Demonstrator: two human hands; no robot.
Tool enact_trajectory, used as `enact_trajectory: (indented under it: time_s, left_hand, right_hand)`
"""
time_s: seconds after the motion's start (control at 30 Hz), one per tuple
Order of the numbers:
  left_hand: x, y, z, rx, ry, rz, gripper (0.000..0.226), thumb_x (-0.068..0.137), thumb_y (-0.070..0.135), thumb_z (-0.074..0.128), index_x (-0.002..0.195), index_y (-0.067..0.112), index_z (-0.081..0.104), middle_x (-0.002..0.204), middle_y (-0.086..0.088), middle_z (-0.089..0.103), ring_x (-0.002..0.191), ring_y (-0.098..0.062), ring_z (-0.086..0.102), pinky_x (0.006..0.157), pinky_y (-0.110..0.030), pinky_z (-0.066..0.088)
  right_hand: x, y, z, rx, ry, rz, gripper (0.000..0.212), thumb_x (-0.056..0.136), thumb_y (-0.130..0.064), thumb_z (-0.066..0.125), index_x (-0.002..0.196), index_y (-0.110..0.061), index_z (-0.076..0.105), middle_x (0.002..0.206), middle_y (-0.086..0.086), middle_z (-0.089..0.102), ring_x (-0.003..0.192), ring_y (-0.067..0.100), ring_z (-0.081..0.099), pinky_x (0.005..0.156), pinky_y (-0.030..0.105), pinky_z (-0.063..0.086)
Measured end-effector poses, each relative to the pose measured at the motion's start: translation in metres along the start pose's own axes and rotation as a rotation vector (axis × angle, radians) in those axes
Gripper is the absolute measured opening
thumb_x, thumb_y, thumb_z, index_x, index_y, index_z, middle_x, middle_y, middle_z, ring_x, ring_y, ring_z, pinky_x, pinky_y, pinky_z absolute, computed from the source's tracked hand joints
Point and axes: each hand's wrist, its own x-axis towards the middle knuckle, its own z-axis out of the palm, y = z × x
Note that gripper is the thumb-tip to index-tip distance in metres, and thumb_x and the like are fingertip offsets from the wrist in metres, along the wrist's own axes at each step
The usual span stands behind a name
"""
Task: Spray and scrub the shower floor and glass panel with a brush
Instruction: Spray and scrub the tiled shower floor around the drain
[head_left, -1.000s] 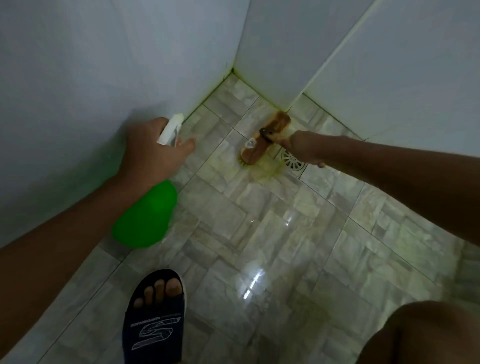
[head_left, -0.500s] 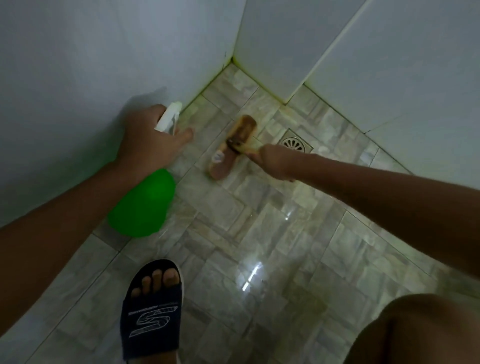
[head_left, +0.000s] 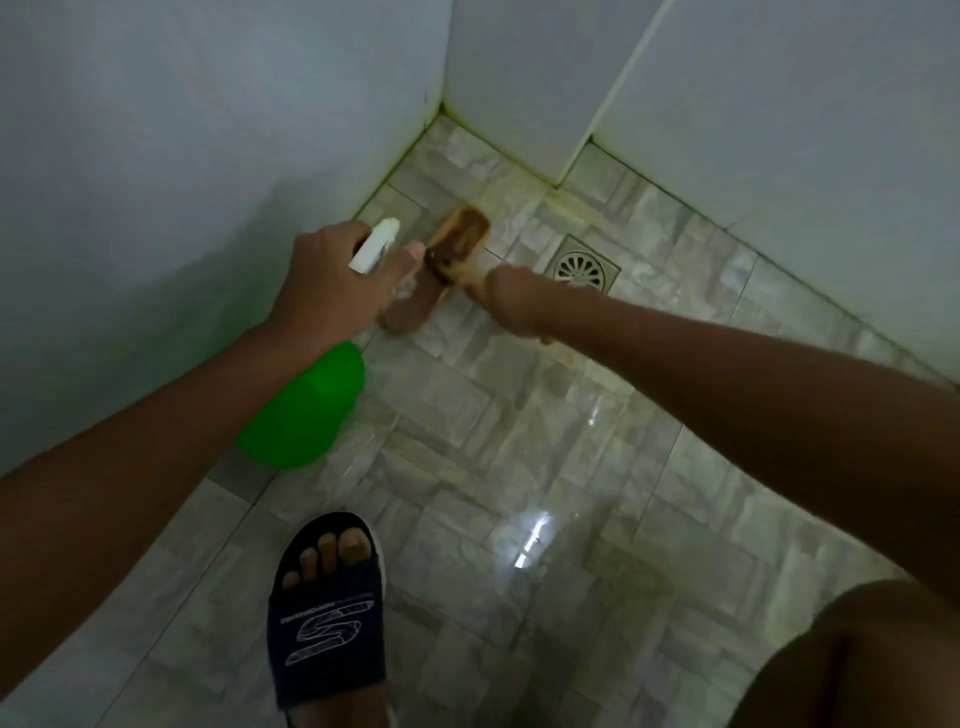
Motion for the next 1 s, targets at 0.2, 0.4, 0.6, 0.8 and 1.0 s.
enact_trajectory:
  time_s: [0.2,0.4,0.6,0.8,1.0]
  left_hand:
    - [0.005,0.020,0.006,-0.030,-0.086,-0.081,0.067,0.096,0.064,0.061,0.086,-0.001,0.068,0.073,-0.025,0.067,0.062,-0.039,0.070,0.056,-0.053,0.061]
    - [-0.005,0.095,0.008,-0.076,-0.272,0.082,0.053,0.099,0.052,0.057,0.103,0.001,0.071,0.090,-0.025,0.072,0.080,-0.041,0.070,0.063,-0.056,0.061]
    - [-0.009,0.252,-0.017,-0.217,-0.378,0.211,0.043,0.107,0.040,0.050,0.108,0.001,0.070,0.095,-0.003,0.071,0.075,-0.008,0.071,0.062,-0.037,0.065]
    - [-0.024,0.423,-0.075,-0.406,-0.463,0.217,0.030,0.109,0.040,0.047,0.102,0.021,0.069,0.106,-0.015,0.074,0.091,-0.035,0.073,0.061,-0.048,0.066]
    - [-0.064,0.654,-0.164,-0.499,-0.545,0.334,0.041,0.110,0.033,0.046,0.102,0.000,0.068,0.104,-0.005,0.072,0.093,-0.017,0.069,0.064,-0.059,0.063]
  right_hand:
    - [-0.079,0.084,0.034,0.053,0.022,0.114,0.050,0.103,-0.051,0.028,0.085,-0.011,0.052,0.081,0.009,0.056,0.073,0.025,0.055,0.067,0.031,0.038]
    - [-0.161,0.130,0.004,0.327,0.005,0.495,0.045,0.105,-0.050,0.027,0.086,-0.014,0.047,0.079,0.013,0.053,0.054,0.025,0.055,0.040,0.026,0.045]
    - [-0.270,0.098,-0.024,1.415,0.387,0.835,0.052,0.095,-0.062,0.042,0.080,-0.013,0.049,0.057,0.005,0.043,0.039,0.015,0.040,0.038,0.019,0.035]
    - [-0.428,0.045,-0.124,1.749,0.606,0.778,0.044,0.097,-0.057,0.045,0.082,-0.015,0.045,0.052,-0.001,0.031,0.038,0.012,0.030,0.038,0.021,0.028]
    - [-0.640,-0.004,-0.285,1.731,0.925,0.696,0.043,0.099,-0.054,0.043,0.084,-0.014,0.049,0.056,0.007,0.033,0.043,0.016,0.029,0.040,0.024,0.029]
